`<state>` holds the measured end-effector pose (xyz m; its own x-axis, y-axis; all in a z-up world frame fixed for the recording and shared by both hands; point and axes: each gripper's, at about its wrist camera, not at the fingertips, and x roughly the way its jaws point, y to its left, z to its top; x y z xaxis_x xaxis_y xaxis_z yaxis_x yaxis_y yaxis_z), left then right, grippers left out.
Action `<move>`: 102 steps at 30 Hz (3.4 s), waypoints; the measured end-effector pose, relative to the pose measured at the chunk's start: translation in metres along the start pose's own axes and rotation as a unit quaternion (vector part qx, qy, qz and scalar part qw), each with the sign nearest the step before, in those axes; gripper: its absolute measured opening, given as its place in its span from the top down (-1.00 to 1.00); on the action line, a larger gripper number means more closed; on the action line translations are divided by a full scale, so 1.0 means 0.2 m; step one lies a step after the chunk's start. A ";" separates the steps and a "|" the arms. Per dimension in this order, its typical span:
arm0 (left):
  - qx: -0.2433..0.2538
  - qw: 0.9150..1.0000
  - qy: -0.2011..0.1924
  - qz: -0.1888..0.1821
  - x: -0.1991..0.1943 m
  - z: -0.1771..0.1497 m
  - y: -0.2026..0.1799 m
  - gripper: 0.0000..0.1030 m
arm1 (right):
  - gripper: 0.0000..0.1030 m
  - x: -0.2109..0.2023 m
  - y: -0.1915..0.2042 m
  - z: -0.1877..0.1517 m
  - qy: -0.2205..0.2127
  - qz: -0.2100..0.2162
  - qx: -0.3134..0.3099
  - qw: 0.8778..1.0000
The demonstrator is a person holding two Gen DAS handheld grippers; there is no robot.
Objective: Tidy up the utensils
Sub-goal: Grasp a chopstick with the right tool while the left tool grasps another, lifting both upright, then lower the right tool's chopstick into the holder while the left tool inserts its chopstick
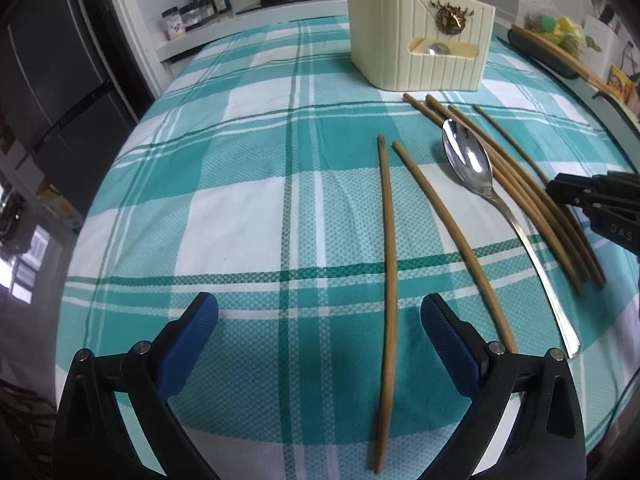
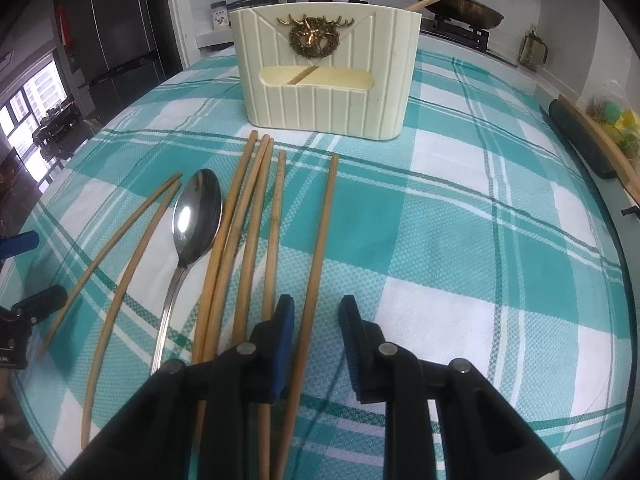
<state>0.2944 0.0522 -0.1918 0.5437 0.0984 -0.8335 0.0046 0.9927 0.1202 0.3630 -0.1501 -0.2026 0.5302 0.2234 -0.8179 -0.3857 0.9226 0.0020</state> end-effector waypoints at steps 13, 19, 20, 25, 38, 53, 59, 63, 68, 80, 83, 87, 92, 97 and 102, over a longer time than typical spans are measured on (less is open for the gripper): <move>-0.033 0.999 0.011 -0.024 -0.01 -0.05 0.01 -0.15 | 0.82 -0.18 -0.18 -0.25 0.009 -0.073 0.070 0.995; 0.013 0.998 0.034 -0.052 -0.03 0.00 0.00 -0.39 | 0.71 -0.28 -0.28 -0.39 0.041 -0.075 0.102 0.991; 0.019 0.997 0.039 -0.060 -0.02 0.02 0.00 -0.40 | 0.70 -0.29 -0.29 -0.39 0.047 -0.068 0.099 0.992; 0.047 0.993 0.060 -0.087 0.01 0.13 -0.01 -0.41 | 0.20 -0.31 -0.29 -0.35 0.057 -0.039 0.062 0.996; 0.068 0.988 0.098 -0.099 0.24 0.39 -0.07 -0.02 | 0.17 -0.07 -0.27 -0.07 0.101 0.014 -0.007 0.995; 0.043 0.987 0.119 -0.103 0.33 0.56 -0.07 0.92 | 0.88 0.10 -0.23 0.20 0.085 0.016 0.019 0.996; -0.002 0.991 0.063 -0.122 0.11 0.56 0.05 0.92 | 0.88 -0.11 -0.28 0.22 0.023 0.033 0.050 0.998; -0.016 0.990 0.004 -0.142 -0.17 0.57 0.12 0.92 | 0.88 -0.33 -0.29 0.24 -0.027 0.038 0.052 0.998; -0.020 0.983 -0.071 -0.169 -0.53 0.54 0.20 0.92 | 0.88 -0.62 -0.26 0.24 -0.087 0.037 0.037 0.995; -0.038 0.967 -0.155 -0.199 -0.84 0.55 0.24 0.93 | 0.88 -0.99 -0.20 0.19 -0.213 0.027 0.044 0.976; -0.041 0.964 -0.166 -0.206 -0.88 0.59 0.24 0.93 | 0.88 -1.02 -0.20 0.21 -0.230 0.024 0.049 0.972; -0.039 0.962 -0.179 -0.203 -0.93 0.67 0.24 0.93 | 0.88 -1.04 -0.22 0.27 -0.246 0.023 0.057 0.967; -0.035 0.960 -0.192 -0.201 -1.00 0.86 0.24 0.93 | 0.88 -1.06 -0.27 0.39 -0.258 0.027 0.075 0.963; -0.039 0.954 -0.231 -0.187 -1.09 1.12 0.23 0.93 | 0.88 -1.13 -0.32 0.61 -0.282 0.033 0.081 0.955; -0.030 0.952 -0.273 -0.133 -1.06 1.36 0.15 0.93 | 0.88 -1.16 -0.34 0.89 -0.313 0.042 0.099 0.944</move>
<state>0.4086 0.0415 0.1346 0.8855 -0.1912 -0.4235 0.1635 0.9813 -0.1012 0.4018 -0.2093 0.0897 0.8698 0.3830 -0.3111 -0.3301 0.9203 0.2099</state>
